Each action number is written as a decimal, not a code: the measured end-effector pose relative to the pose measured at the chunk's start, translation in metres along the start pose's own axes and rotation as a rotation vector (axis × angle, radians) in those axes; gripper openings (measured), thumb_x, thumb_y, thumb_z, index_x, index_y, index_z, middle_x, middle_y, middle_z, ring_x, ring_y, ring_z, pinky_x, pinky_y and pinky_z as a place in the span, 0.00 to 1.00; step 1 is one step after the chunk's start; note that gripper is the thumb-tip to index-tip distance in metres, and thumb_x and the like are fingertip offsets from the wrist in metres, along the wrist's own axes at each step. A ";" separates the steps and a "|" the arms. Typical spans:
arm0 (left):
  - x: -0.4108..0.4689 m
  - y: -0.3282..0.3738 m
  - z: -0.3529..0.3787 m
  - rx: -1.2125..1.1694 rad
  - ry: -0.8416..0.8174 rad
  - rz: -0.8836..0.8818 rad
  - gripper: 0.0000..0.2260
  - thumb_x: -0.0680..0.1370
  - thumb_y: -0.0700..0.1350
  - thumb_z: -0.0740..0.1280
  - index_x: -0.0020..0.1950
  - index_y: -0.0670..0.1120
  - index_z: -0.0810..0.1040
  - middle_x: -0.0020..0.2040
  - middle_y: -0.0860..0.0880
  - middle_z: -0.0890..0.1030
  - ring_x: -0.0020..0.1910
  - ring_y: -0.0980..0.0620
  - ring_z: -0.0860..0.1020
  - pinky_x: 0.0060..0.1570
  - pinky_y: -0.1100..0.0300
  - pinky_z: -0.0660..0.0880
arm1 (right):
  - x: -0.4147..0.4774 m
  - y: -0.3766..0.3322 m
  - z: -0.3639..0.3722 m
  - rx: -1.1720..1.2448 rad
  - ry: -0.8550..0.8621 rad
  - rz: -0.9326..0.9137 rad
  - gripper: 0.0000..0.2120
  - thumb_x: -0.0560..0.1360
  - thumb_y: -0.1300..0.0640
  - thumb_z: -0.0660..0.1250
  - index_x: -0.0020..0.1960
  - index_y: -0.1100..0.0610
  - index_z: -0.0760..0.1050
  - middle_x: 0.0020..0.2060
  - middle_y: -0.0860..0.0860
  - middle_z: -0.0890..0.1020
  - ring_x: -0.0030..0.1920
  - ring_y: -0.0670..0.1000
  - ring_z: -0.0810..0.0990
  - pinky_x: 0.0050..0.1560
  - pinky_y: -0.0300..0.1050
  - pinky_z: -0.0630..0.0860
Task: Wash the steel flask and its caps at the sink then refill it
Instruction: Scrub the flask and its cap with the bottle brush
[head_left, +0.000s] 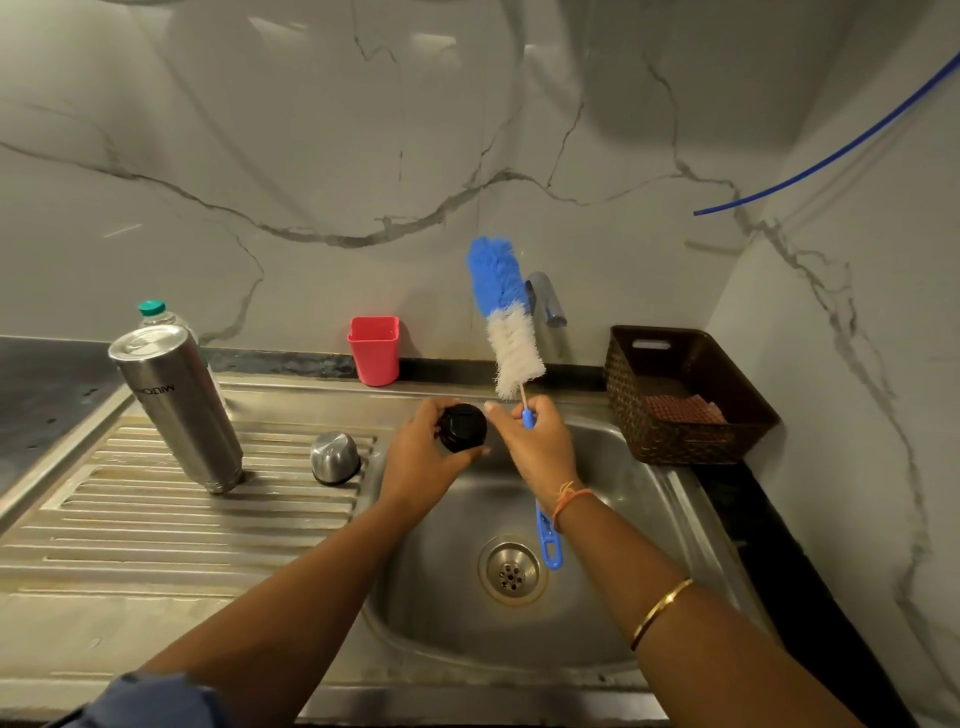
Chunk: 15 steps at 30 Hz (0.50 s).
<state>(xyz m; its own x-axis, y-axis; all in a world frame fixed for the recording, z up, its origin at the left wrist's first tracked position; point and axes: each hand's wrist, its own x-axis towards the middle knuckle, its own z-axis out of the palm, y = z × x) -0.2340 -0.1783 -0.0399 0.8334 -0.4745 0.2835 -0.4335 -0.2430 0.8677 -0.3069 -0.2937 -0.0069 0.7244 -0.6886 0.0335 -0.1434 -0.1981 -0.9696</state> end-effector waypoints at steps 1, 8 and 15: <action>-0.002 -0.001 0.000 0.031 -0.019 -0.011 0.25 0.66 0.46 0.79 0.58 0.50 0.72 0.51 0.56 0.79 0.51 0.59 0.77 0.51 0.68 0.72 | 0.001 0.002 -0.001 -0.051 0.015 -0.018 0.10 0.76 0.52 0.65 0.43 0.57 0.67 0.34 0.52 0.75 0.34 0.48 0.72 0.34 0.36 0.70; -0.011 -0.015 0.001 0.240 -0.077 -0.100 0.24 0.67 0.47 0.78 0.60 0.48 0.73 0.52 0.55 0.76 0.51 0.57 0.74 0.47 0.68 0.67 | -0.004 0.019 -0.008 -0.261 0.033 -0.078 0.08 0.80 0.56 0.57 0.46 0.58 0.70 0.41 0.56 0.79 0.42 0.55 0.79 0.42 0.48 0.75; -0.022 -0.030 0.001 0.352 -0.141 -0.145 0.26 0.68 0.48 0.77 0.61 0.46 0.71 0.57 0.49 0.78 0.56 0.49 0.76 0.50 0.62 0.68 | -0.006 0.031 -0.009 -0.298 0.036 -0.080 0.07 0.80 0.56 0.57 0.46 0.58 0.71 0.36 0.52 0.75 0.37 0.53 0.75 0.39 0.47 0.75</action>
<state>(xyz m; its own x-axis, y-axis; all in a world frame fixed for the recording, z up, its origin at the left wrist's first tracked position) -0.2400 -0.1610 -0.0724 0.8499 -0.5194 0.0890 -0.4266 -0.5790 0.6948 -0.3213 -0.3018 -0.0349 0.7175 -0.6859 0.1211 -0.2823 -0.4453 -0.8497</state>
